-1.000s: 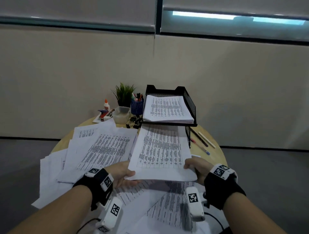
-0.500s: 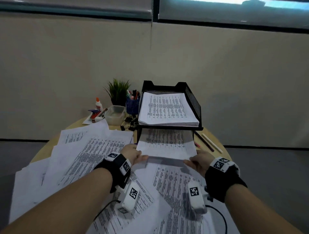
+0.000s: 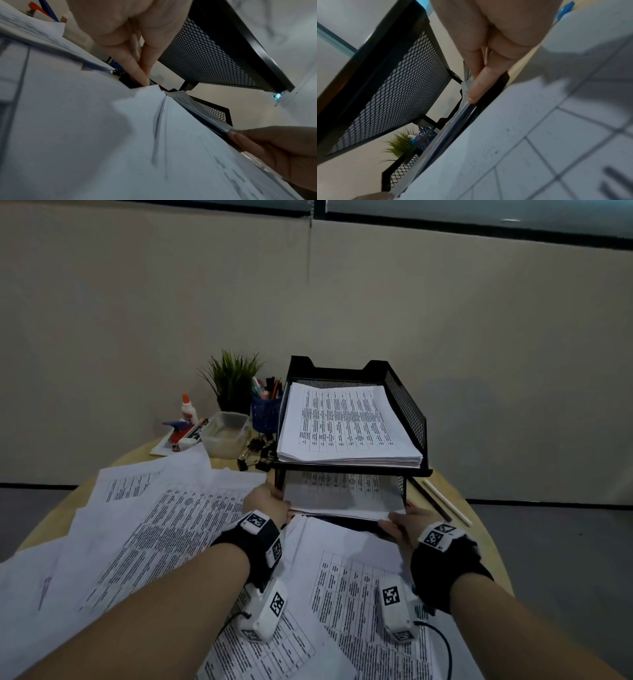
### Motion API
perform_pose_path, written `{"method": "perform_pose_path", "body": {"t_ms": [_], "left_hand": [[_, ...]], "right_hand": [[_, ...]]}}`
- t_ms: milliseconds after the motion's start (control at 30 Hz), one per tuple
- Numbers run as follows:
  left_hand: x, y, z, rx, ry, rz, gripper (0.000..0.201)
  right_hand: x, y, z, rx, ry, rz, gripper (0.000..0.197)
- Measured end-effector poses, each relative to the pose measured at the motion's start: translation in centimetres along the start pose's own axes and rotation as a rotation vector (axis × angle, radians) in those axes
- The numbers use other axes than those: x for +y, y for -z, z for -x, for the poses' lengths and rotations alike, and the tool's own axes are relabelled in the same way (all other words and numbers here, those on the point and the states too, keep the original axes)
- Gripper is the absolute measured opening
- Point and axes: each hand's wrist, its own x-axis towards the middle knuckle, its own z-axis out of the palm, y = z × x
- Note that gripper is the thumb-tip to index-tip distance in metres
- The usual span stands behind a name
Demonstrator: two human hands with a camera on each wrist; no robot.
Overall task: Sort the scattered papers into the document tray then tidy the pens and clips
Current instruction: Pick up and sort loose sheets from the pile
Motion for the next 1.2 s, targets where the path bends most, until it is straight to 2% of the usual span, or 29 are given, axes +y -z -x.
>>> {"method": "perform_pose_path", "body": {"t_ms": [67,200,300,433,500,567,733,833,933,1000,1067,1200], "left_hand": [[0.0,0.2,0.1,0.005,-0.022,-0.098,0.004],[-0.1,1.1,0.9,0.006,-0.072,-0.247,0.015],[0.1,1.7,2.9,-0.018,-0.090,-0.261,0.018],[-0.2,2.2,6.4,-0.082,-0.150,-0.326,0.012],[-0.6,2.6,8.4,-0.129,-0.189,-0.404,0.011],[-1.3,3.0,10.5,-0.185,-0.191,-0.495,0.015],[-3.4,4.1,15.4,-0.272,-0.175,-0.838,0.037],[-4.3,5.0,18.0,-0.269,-0.159,-0.969,0.050],[-5.3,5.7,20.1,-0.319,-0.128,-1.048,0.080],[-5.8,5.9,21.1,-0.366,-0.097,-1.067,0.100],[-6.1,6.0,21.9,-0.400,-0.092,-1.103,0.112],[-6.8,5.4,22.9,-0.475,-0.084,-1.151,0.120]], "right_hand": [[0.2,0.1,-0.8,0.013,0.021,0.014,0.024],[-0.6,-0.5,0.7,0.063,0.060,0.228,0.018],[-1.0,-0.2,2.8,0.134,0.070,0.280,0.035],[-0.2,0.5,5.9,0.079,0.068,0.444,0.023],[0.7,0.9,8.1,0.040,0.043,0.433,0.016],[2.0,1.2,10.2,0.006,0.000,0.455,0.018],[5.1,2.0,14.4,-0.025,0.093,0.813,0.026],[6.1,2.4,16.3,-0.022,0.117,0.845,0.022],[6.8,2.6,18.1,0.005,0.137,0.935,0.019],[7.2,2.8,19.3,0.042,0.115,1.088,0.027],[7.8,3.0,20.4,0.093,0.077,1.193,0.040],[9.2,4.1,22.2,0.165,0.038,1.112,0.057]]}}
